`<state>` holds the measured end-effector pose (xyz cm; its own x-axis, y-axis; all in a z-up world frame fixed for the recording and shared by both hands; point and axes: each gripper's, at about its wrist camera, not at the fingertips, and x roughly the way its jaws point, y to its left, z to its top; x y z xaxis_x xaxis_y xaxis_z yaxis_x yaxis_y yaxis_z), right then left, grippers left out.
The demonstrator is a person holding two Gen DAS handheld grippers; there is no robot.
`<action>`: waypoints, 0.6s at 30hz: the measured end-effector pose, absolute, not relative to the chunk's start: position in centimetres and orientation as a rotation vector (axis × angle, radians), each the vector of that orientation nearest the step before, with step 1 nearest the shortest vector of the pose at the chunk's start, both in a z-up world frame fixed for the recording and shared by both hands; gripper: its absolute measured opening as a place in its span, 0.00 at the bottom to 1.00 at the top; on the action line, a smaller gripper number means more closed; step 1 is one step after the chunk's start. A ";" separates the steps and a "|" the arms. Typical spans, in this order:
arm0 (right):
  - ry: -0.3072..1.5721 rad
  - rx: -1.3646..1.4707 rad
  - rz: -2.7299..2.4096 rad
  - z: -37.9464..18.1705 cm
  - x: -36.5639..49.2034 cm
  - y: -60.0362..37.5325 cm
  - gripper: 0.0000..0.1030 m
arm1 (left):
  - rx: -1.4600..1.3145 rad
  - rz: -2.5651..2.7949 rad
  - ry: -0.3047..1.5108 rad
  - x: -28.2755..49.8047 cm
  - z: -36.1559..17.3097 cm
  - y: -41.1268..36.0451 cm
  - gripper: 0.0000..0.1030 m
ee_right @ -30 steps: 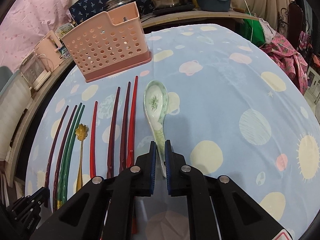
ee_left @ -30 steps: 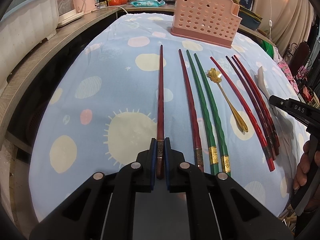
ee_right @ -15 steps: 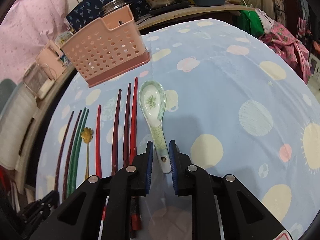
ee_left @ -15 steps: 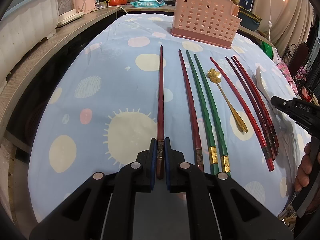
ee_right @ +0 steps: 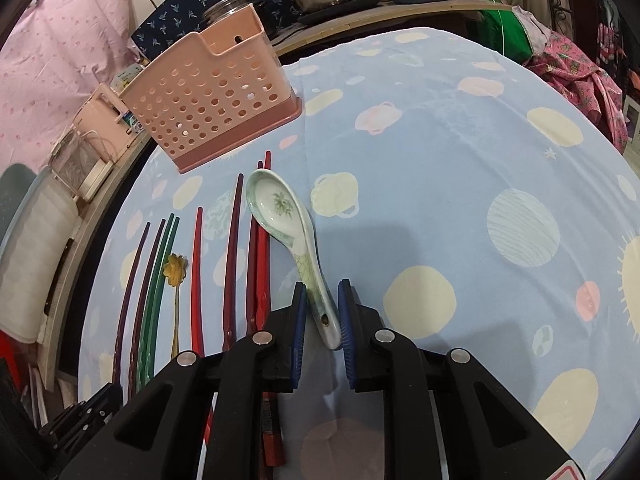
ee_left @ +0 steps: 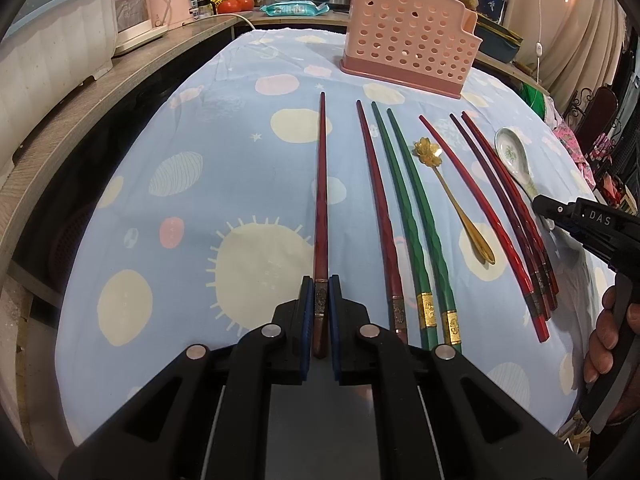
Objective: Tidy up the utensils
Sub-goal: 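Close the right tool on the white ceramic spoon's handle, then lift the chopstick with the left tool while the right tool carries the spoon to the pink basket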
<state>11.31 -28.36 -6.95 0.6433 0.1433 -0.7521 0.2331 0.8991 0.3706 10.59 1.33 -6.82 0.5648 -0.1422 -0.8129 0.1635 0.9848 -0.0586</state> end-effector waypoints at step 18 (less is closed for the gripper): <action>0.811 0.376 -0.101 -3.1 7.4 -27.1 0.07 | -0.051 -0.238 0.956 8.4 -6.1 2.9 0.07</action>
<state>7.38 -27.14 -3.07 0.6877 0.0541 -0.7239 0.2306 0.9293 0.2885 8.38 2.92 -6.07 0.5525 -0.2233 -0.8030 0.1788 0.9728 -0.1476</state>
